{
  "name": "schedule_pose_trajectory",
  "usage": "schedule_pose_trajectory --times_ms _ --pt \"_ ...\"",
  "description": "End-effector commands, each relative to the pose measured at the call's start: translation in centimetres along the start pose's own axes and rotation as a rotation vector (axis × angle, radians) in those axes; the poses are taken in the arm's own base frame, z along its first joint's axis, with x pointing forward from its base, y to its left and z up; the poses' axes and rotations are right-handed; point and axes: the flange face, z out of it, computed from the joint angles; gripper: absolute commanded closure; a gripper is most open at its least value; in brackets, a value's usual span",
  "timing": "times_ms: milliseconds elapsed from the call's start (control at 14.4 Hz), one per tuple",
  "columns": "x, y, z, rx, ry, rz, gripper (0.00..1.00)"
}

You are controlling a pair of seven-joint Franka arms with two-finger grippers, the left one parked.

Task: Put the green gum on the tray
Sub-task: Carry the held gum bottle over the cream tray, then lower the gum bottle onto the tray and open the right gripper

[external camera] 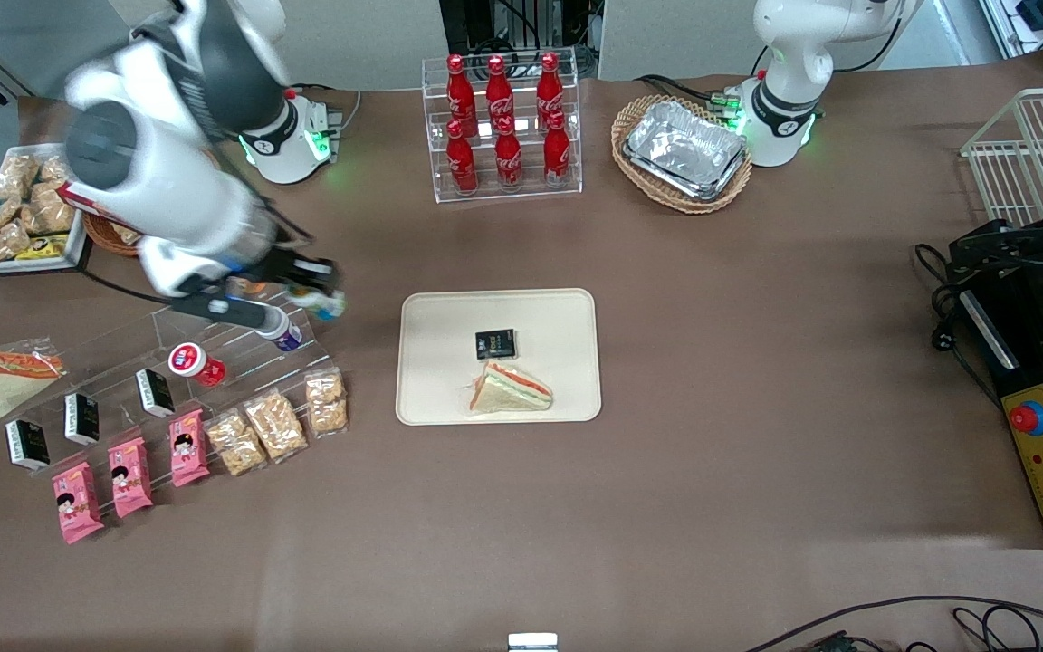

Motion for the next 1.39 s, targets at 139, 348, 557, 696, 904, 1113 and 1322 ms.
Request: schedule_pose_trajectory --times_ms 139,348,557,696,904,1113,1322 --pt "-2.6 -4.5 11.0 0.023 0.029 0.012 0.65" --pt "-3.8 -5.6 16.6 0.011 0.041 0.035 0.64" --pt "-4.0 -4.7 22.6 0.013 0.072 0.04 0.63" --pt "-4.5 -5.3 25.2 -0.011 0.06 0.024 0.63" --pt "-5.1 -6.3 28.7 -0.02 0.063 0.008 0.62" --pt "-5.5 -6.5 29.4 -0.025 0.054 0.008 0.6" --pt "-5.4 -6.5 29.4 -0.023 0.054 0.011 0.0"
